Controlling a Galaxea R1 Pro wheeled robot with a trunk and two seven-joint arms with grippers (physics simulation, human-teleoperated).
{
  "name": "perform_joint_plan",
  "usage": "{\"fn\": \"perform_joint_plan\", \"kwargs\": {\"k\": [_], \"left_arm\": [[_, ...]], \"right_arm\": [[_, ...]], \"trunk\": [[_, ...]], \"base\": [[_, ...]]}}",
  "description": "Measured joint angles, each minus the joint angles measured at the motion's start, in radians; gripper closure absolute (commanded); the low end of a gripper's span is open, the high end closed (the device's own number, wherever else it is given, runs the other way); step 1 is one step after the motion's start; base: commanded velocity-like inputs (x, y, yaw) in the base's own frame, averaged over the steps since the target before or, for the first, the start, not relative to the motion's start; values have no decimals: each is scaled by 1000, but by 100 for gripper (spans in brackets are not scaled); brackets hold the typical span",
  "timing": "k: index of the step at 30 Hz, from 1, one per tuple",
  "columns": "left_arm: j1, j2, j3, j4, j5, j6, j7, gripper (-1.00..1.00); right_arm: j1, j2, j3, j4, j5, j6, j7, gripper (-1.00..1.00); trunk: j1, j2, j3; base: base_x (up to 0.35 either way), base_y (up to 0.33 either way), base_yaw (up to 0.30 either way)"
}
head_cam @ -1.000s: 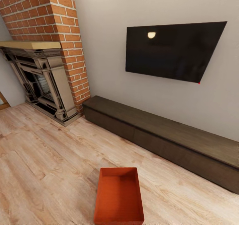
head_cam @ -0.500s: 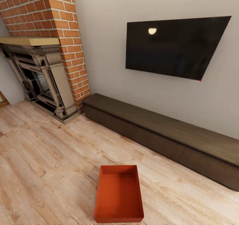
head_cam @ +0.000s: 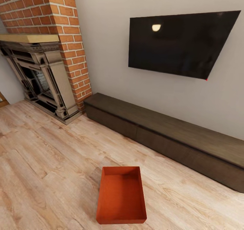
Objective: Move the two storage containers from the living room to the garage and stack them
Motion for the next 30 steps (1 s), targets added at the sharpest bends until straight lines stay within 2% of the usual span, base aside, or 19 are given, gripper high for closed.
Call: {"fn": "perform_joint_plan", "kwargs": {"k": [30], "left_arm": [[0,0,0,0,0,0,0,-100]], "right_arm": [[0,-2,-2,0,-8,11,2,-100]], "trunk": [[0,0,-49]], "base": [[0,0,0]]}}
